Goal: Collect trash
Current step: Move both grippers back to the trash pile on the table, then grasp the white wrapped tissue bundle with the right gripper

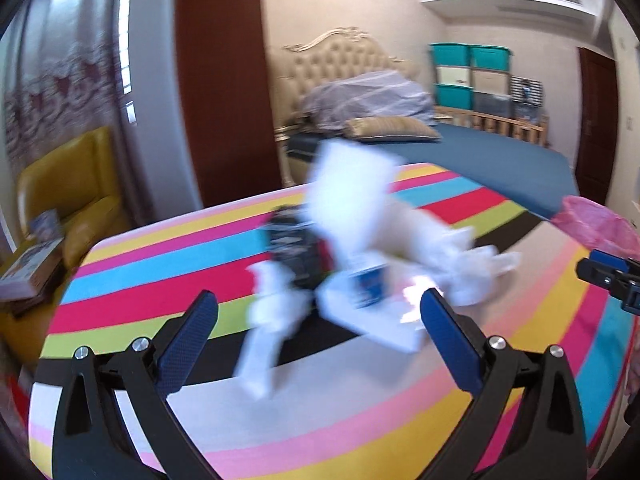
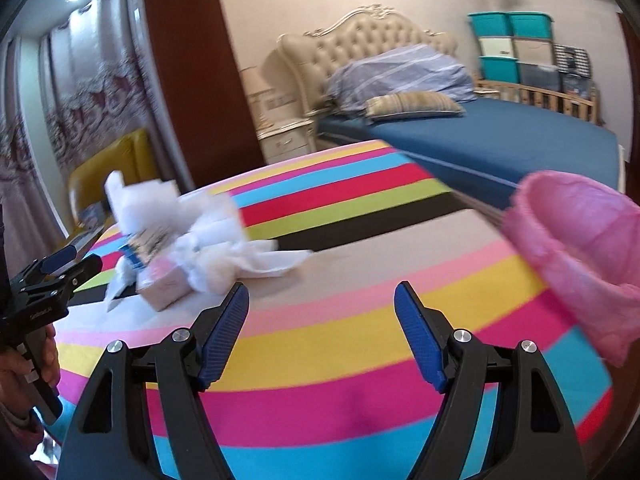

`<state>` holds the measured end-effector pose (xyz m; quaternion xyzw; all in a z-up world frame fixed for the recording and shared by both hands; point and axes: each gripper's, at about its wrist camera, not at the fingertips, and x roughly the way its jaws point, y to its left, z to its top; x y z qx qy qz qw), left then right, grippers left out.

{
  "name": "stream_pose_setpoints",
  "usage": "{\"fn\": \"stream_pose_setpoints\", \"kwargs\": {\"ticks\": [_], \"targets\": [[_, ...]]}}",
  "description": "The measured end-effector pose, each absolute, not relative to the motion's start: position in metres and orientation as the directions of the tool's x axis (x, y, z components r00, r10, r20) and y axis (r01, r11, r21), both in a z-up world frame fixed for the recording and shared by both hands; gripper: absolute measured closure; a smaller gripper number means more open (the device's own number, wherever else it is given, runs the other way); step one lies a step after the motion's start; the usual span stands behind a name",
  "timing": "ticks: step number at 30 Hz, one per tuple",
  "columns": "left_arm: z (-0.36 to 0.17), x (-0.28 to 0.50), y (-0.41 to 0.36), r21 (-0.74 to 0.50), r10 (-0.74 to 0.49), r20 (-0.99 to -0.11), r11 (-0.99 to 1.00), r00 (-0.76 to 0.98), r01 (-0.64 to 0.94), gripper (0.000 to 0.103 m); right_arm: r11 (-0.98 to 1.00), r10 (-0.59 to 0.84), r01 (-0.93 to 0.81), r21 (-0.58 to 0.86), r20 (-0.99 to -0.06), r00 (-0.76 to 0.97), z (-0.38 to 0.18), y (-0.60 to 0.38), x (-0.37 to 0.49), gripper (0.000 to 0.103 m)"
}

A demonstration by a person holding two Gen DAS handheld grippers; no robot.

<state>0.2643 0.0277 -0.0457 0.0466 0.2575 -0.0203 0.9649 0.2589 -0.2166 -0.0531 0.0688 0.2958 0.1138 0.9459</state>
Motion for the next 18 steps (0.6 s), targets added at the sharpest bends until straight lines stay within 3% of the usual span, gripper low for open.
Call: {"fn": "stream_pose_setpoints", "kwargs": {"ticks": [7,9,18], "targets": [[-0.056,0.266,0.089,0.087,0.086,-0.528,0.995,0.845,-0.047,0.005,0.957,0.287,-0.245,0.153,-0.583,0.76,-0.057,-0.16,0.282,0.031],[-0.059,0.266,0.103,0.079,0.097,-0.538,0.995,0.837,-0.065,0.005,0.958,0.282,-0.25,0.142,-0.635,0.72,-0.062,-0.148,0.292,0.031],[-0.064,0.28,0.128,0.042,0.072,-0.587,0.997,0.807,-0.058,0.005,0.967,0.252,-0.164,0.193,-0.68,0.688,-0.062,-0.145,0.312,0.031]]}}
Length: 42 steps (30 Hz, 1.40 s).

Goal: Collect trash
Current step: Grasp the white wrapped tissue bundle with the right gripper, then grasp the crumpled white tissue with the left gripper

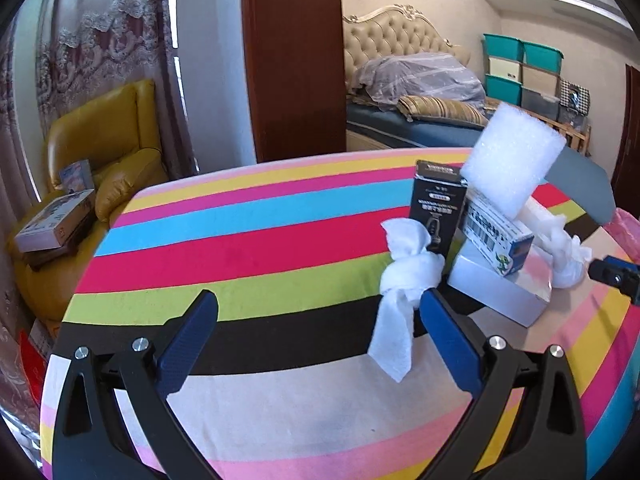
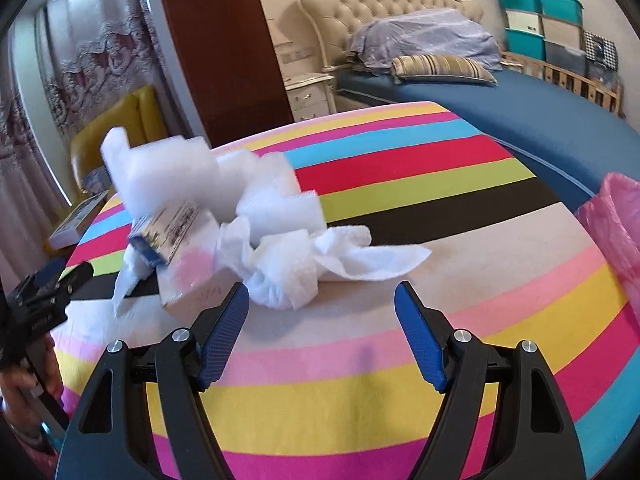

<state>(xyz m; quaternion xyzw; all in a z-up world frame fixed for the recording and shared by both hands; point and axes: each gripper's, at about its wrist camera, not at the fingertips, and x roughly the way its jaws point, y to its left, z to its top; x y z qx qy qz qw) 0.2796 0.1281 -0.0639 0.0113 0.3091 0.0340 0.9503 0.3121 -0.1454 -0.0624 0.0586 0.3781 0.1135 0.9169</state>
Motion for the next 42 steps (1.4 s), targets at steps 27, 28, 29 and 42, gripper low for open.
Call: {"fn": "stream_pose_setpoints", "kwargs": {"ticks": [27,28,29,42], "targets": [[-0.074,0.295,0.104,0.063,0.049,-0.643,0.998,0.765,-0.01,0.005,0.971,0.234,-0.207,0.122,-0.67,0.705,-0.064,-0.108,0.329,0.065],[-0.074,0.298,0.103,0.055,0.04,-0.646,0.998,0.763,-0.005,0.005,0.972,0.231,-0.198,0.126,-0.662,0.713,-0.063,-0.11,0.328,0.065],[-0.074,0.3,0.102,0.047,0.03,-0.649,0.999,0.76,0.001,0.005,0.973,0.228,-0.189,0.131,-0.655,0.721,-0.062,-0.112,0.327,0.065],[-0.083,0.353,0.071,0.071,-0.007,-0.701,0.994,0.714,0.079,0.029,0.975,0.22,-0.164,0.147,-0.648,0.729,-0.061,-0.118,0.327,0.065]]}}
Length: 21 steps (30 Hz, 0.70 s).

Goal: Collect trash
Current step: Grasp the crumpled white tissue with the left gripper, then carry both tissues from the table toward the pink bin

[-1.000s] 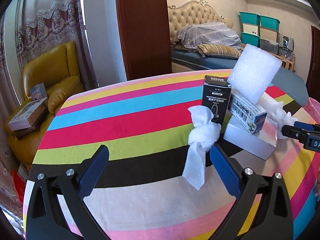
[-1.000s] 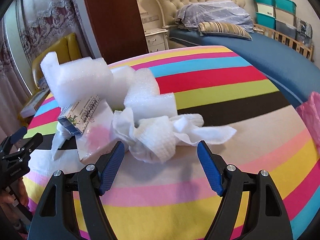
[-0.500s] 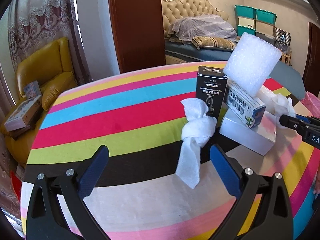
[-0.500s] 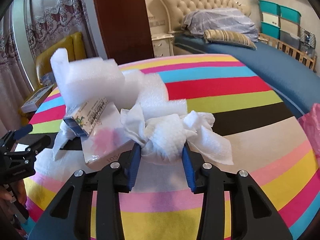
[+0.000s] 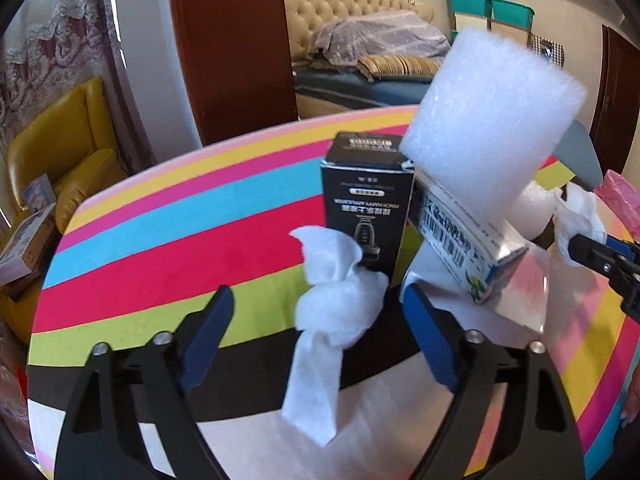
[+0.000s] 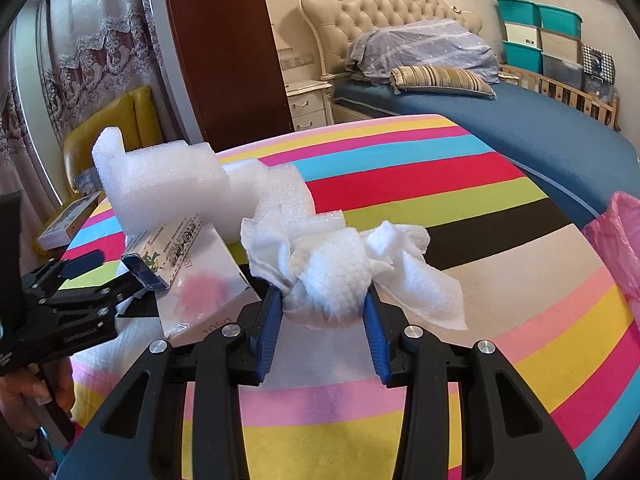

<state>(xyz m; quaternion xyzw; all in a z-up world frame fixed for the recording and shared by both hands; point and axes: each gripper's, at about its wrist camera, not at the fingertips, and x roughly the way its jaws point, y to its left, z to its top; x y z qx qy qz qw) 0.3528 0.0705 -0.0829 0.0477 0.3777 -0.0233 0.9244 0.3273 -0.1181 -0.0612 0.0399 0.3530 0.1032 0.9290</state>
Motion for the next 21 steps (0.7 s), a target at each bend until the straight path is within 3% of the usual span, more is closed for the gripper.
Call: {"fn": "stream_pose_setpoints", "kwargs": {"ticks": [3,8,21], "targets": [[-0.088,0.359,0.068,0.069,-0.01,-0.725,0.994,0.689,0.088,0.046,0.975,0.22,-0.165,0.146,-0.647,0.73,-0.061,-0.118,0.327,0.065],[-0.088,0.36,0.068,0.067,-0.019,-0.72,0.993,0.694,0.096,0.063,0.976,0.22,-0.16,0.151,-0.653,0.724,-0.062,-0.118,0.327,0.065],[-0.083,0.347,0.064,0.091,-0.006,-0.663,0.992,0.749,0.088,0.064,0.978,0.207,-0.143,0.152,-0.633,0.746,-0.061,-0.123,0.323,0.065]]}}
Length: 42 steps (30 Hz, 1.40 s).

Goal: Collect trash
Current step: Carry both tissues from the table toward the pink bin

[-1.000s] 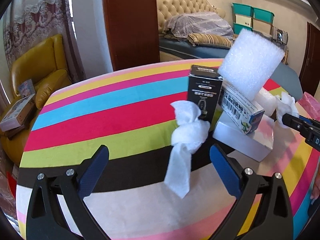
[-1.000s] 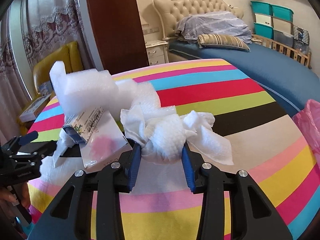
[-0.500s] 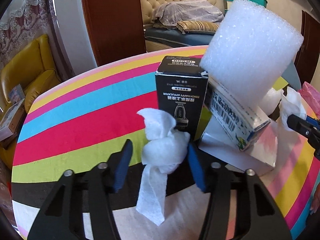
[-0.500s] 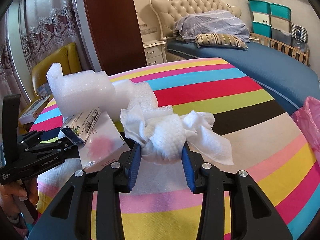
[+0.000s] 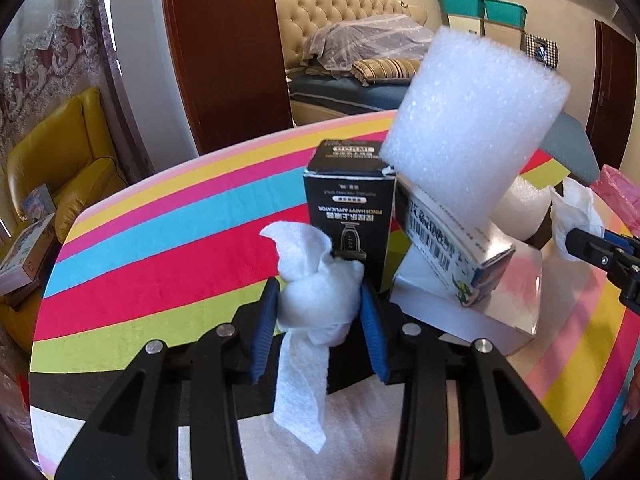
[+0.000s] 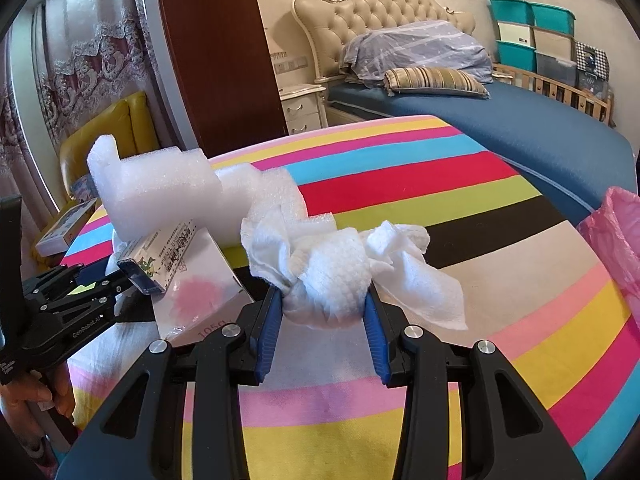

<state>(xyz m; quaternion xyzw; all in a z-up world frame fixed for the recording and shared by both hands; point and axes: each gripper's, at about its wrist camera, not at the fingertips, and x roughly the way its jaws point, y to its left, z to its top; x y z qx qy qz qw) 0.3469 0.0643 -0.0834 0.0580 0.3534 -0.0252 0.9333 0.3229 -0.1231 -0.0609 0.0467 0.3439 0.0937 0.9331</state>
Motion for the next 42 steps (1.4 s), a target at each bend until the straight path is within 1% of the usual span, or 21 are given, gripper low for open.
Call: {"fn": "stream_pose_setpoints", "kwargs": {"ticks": [10,16,20,25,32,42], "targets": [[-0.079,0.326,0.075,0.051,0.002,-0.607,0.998,0.794,0.037,0.064,0.976,0.218,-0.17,0.137,-0.604,0.766,-0.057,-0.122,0.316,0.065],[-0.076,0.31,0.079,0.035,0.002,-0.605,0.999,0.796,0.024,0.064,0.972,0.235,-0.195,0.132,-0.567,0.789,-0.049,-0.119,0.305,0.065],[-0.07,0.294,0.08,0.031,0.002,-0.597,0.999,0.802,0.02,0.064,0.961,0.277,-0.233,0.151,-0.563,0.779,-0.044,-0.112,0.293,0.065],[-0.065,0.278,0.081,0.024,0.002,-0.59,1.0,0.808,0.015,0.064,0.954,0.297,-0.271,0.13,-0.555,0.777,-0.038,-0.102,0.279,0.065],[-0.061,0.268,0.074,0.014,-0.023,-0.582,0.999,0.813,0.039,0.064,0.952,0.301,-0.278,0.13,-0.57,0.765,-0.042,-0.106,0.264,0.065],[-0.047,0.257,0.042,0.03,-0.082,-0.543,0.993,0.836,0.117,0.064,0.957,0.289,-0.25,0.147,-0.564,0.773,-0.042,-0.124,0.257,0.065]]}}
